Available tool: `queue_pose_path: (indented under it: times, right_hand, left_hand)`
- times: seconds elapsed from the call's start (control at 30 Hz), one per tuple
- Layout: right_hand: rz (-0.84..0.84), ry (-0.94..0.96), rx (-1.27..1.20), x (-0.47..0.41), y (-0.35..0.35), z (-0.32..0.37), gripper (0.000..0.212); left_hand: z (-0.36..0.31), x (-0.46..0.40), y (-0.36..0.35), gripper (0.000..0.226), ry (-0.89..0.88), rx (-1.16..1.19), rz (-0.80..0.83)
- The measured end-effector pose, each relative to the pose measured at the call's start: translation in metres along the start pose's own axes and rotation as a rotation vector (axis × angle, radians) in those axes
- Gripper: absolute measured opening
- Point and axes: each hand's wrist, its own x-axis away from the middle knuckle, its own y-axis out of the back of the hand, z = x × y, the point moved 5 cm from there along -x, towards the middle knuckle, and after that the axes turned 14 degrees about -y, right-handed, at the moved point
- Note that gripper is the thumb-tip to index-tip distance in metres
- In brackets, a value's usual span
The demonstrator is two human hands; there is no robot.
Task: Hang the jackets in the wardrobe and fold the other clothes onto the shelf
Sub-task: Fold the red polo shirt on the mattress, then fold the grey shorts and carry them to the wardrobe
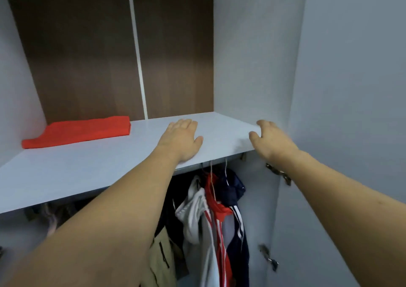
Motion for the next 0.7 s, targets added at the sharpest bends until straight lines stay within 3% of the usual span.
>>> queue_pose_path:
  times: [0.27,0.37,0.53,0.7]
  right_hand:
    - [-0.125,-0.017,0.130,0.126,0.088,-0.094,0.051]
    - [-0.293,0.092,0.248,0.171,0.142,-0.118,0.050]
    - [-0.559,0.202,0.280,0.253,0.238,-0.171,0.049]
    - [-0.622,0.043,0.317,0.322,0.311,-0.265,0.057]
  left_hand:
    - [-0.176,0.034,0.034,0.062,-0.325,0.066,-0.256]
    - [-0.242,0.047,0.067,0.062,-0.476,0.030,-0.419]
    - [-0.355,0.066,0.133,0.065,-0.566,0.054,-0.703]
    - [-0.480,0.087,0.160,0.065,-0.681,0.118,-0.811]
